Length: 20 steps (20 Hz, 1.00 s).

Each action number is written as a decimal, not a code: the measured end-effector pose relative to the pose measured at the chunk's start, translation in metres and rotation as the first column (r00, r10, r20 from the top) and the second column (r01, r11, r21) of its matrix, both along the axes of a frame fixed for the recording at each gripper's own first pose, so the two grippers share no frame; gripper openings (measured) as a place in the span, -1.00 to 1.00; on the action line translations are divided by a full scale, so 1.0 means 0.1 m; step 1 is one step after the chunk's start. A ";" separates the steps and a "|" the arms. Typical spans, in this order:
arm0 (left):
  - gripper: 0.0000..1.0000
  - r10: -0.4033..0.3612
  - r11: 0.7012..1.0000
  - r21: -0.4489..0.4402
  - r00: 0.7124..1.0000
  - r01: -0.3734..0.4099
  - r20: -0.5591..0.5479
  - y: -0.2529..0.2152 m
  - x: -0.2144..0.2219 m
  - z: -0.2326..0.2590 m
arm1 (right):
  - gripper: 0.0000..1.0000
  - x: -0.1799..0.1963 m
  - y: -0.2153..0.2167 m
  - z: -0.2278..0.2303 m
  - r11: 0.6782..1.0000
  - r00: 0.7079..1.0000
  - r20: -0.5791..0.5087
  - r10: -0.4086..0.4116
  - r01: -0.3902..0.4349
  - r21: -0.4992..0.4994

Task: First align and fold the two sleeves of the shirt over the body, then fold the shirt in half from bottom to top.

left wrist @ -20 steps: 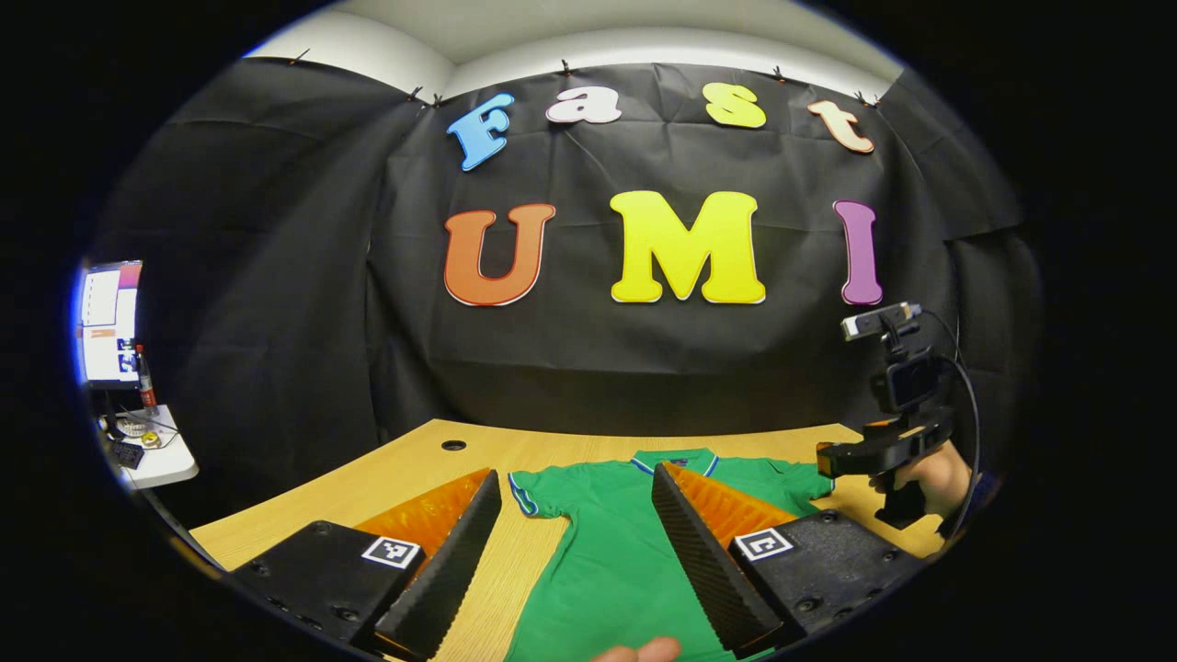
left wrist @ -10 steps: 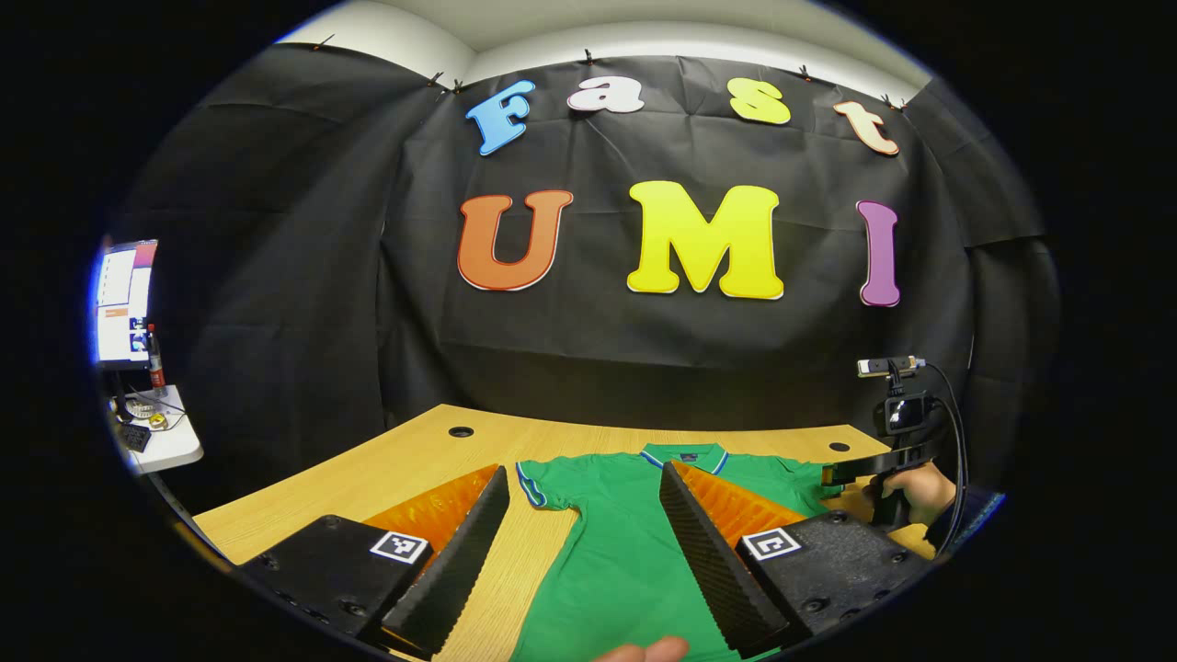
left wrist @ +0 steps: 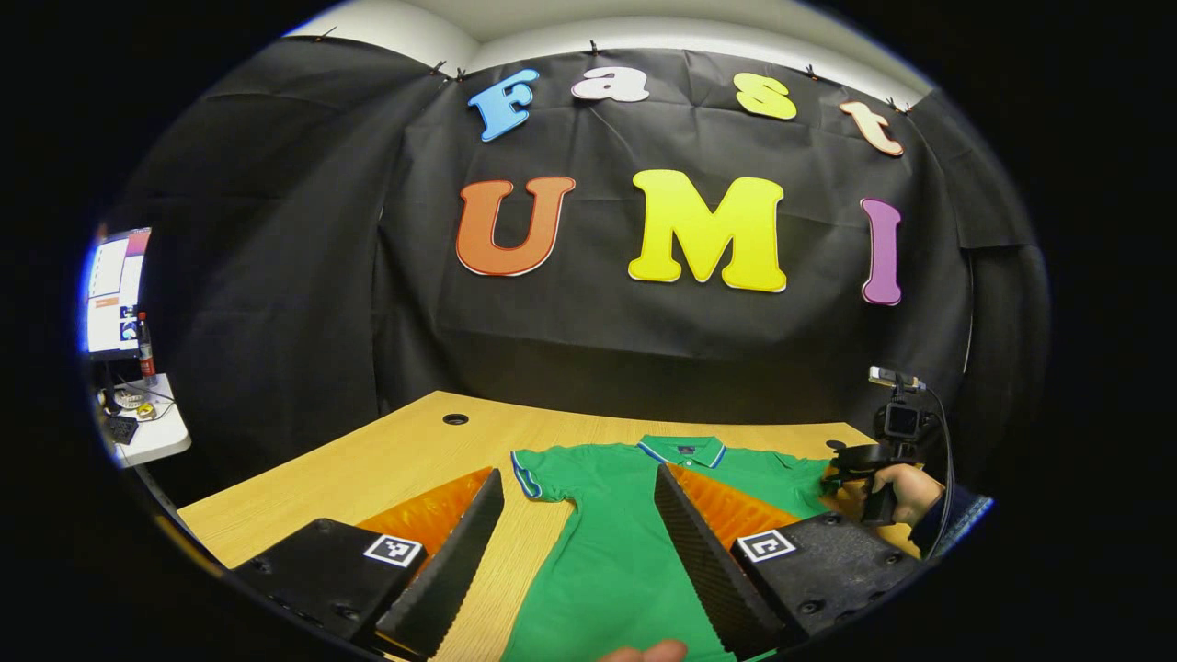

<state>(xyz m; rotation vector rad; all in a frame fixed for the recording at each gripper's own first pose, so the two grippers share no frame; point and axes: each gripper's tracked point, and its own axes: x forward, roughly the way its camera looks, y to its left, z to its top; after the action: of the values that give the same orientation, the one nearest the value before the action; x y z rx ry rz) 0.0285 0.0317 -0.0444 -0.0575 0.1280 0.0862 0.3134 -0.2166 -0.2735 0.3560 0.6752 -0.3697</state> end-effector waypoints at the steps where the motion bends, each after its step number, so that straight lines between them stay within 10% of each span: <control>1: 1.00 -0.002 1.000 0.000 1.000 0.002 -0.001 -0.01 0.01 -0.01 | -0.46 -0.01 0.03 0.01 1.000 1.000 0.003 0.015 -0.015 0.002; 5: 1.00 -0.001 1.000 0.002 1.000 0.001 -0.003 0.00 0.01 -0.02 | -0.94 -0.02 0.06 0.04 1.000 1.000 0.000 0.026 -0.026 0.006; 20: 1.00 0.025 0.999 0.037 1.000 -0.024 -0.013 0.09 0.02 -0.04 | -0.96 0.08 0.49 0.99 0.950 0.954 0.173 0.244 -0.199 -0.241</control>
<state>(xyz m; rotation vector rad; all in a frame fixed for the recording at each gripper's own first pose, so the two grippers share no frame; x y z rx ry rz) 0.0306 0.0403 -0.0486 -0.0213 0.1396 0.1137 0.3216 -0.1672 -0.1743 0.0998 0.4633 -0.1863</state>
